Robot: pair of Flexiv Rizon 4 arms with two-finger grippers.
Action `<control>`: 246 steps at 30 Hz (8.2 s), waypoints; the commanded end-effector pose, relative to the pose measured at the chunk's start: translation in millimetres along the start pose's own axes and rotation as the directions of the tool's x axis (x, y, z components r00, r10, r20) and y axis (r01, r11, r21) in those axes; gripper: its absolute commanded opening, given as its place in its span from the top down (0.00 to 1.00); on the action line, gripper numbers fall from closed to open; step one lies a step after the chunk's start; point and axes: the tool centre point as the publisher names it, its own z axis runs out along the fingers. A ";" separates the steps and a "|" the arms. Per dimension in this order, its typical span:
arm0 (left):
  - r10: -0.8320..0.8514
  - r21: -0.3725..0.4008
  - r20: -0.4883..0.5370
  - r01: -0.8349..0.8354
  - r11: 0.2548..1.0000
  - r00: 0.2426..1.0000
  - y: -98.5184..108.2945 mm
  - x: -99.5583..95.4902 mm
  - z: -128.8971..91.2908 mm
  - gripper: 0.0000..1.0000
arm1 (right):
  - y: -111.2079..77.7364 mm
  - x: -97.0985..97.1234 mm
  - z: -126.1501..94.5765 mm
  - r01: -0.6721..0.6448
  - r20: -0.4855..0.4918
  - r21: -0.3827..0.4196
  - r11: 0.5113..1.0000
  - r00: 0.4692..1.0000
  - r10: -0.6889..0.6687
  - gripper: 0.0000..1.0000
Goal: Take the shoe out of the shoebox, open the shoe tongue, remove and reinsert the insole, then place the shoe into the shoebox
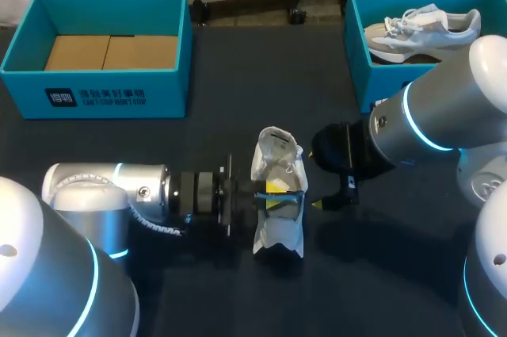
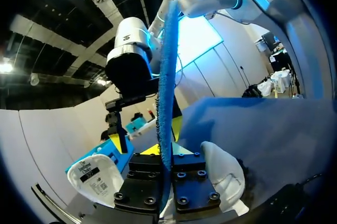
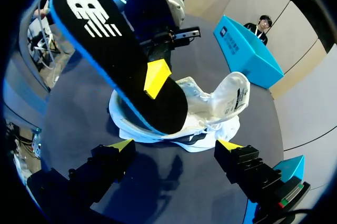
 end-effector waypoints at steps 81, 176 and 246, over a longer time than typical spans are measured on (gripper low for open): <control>0.149 -0.044 -0.114 -0.155 0.987 0.982 28.0 8.0 5.5 1.00 | 0.2 1.6 -0.1 0.000 0.003 0.003 1.000 1.000 0.000 0.00; 0.269 -0.033 -0.139 -0.276 0.961 0.953 15.6 4.2 -11.0 0.71 | 0.2 1.6 -0.1 0.000 0.003 0.003 1.000 1.000 0.000 0.00; 0.189 -0.062 -0.568 -0.270 0.961 0.801 -40.6 -25.2 -31.0 1.00 | -2.8 -1.9 -10.5 -0.006 0.015 0.012 1.000 1.000 0.006 0.00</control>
